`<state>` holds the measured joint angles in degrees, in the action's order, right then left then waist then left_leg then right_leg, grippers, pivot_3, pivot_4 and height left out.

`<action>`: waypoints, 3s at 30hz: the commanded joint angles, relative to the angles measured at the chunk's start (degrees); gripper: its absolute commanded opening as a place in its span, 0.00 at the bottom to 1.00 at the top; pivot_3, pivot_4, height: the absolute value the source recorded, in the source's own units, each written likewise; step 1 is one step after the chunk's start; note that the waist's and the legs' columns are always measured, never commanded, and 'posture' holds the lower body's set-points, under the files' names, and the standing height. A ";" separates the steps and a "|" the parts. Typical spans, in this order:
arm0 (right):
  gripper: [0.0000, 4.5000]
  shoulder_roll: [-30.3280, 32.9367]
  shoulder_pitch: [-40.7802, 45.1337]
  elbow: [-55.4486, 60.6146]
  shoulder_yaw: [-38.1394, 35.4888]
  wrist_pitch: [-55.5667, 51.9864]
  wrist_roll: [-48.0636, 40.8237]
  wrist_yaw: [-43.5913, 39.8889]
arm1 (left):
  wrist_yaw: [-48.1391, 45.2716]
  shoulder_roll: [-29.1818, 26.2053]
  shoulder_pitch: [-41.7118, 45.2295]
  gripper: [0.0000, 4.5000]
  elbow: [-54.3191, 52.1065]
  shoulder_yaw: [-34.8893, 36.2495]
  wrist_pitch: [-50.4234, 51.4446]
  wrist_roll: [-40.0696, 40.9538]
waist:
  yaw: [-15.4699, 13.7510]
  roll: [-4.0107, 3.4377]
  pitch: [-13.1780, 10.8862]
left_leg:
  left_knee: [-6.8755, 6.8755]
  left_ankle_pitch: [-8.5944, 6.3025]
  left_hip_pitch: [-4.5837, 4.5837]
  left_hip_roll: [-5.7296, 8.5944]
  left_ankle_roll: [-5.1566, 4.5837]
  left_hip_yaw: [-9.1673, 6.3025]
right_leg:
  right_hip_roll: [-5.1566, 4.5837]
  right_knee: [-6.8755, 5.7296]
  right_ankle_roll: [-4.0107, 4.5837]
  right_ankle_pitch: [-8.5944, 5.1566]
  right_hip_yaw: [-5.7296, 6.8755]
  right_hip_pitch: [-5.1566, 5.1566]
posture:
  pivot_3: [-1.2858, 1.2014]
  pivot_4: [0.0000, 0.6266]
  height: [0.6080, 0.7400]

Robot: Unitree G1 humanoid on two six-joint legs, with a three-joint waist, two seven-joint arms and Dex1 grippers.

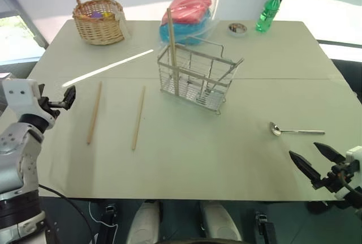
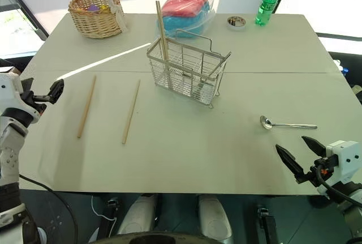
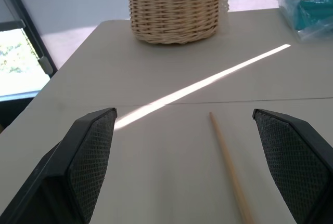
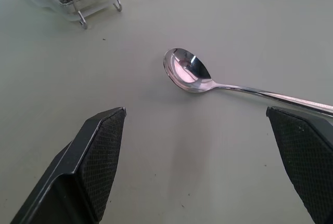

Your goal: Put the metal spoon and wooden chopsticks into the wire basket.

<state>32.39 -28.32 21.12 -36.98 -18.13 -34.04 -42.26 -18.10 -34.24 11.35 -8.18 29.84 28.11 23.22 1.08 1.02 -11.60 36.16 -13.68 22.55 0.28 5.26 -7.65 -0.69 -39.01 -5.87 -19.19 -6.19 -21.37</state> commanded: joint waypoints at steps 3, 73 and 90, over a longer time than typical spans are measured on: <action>1.00 -0.30 0.18 1.92 -2.38 1.23 -1.22 0.75 | -0.12 -0.91 1.28 0.98 -1.78 -0.50 0.32 0.15 | 0.01 0.00 0.00 | 0.01 0.00 -0.06 0.00 0.00 0.01 | 0.00 0.00 0.00 0.00 -0.02 0.05 | 0.52 0.24 1.00; 0.23 21.99 78.53 -85.54 46.38 40.83 40.16 -45.44 | -42.46 -12.31 22.63 1.00 -11.66 -27.36 13.63 17.14 | 3.04 -0.46 -0.48 | 0.07 -0.03 -0.11 0.02 -0.08 0.18 | -0.04 -0.06 -0.03 0.03 -0.06 0.05 | 0.52 0.24 1.00; 0.01 22.99 74.35 -75.98 40.19 36.47 33.34 -46.40 | -41.86 -10.87 25.11 1.00 -8.75 -27.39 12.60 16.45 | 3.04 -0.49 -0.50 | 0.05 -0.03 -0.14 0.01 -0.07 0.18 | -0.01 -0.12 -0.03 0.03 -0.07 0.03 | 0.52 0.24 1.00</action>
<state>54.59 45.76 -58.64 5.88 19.76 2.41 -88.17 -59.97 -44.94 35.03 -16.49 1.17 41.77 39.63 4.12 0.53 -12.10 36.21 -13.71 22.42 0.28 5.19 -7.47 -0.70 -39.14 -5.90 -19.16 -6.25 -21.35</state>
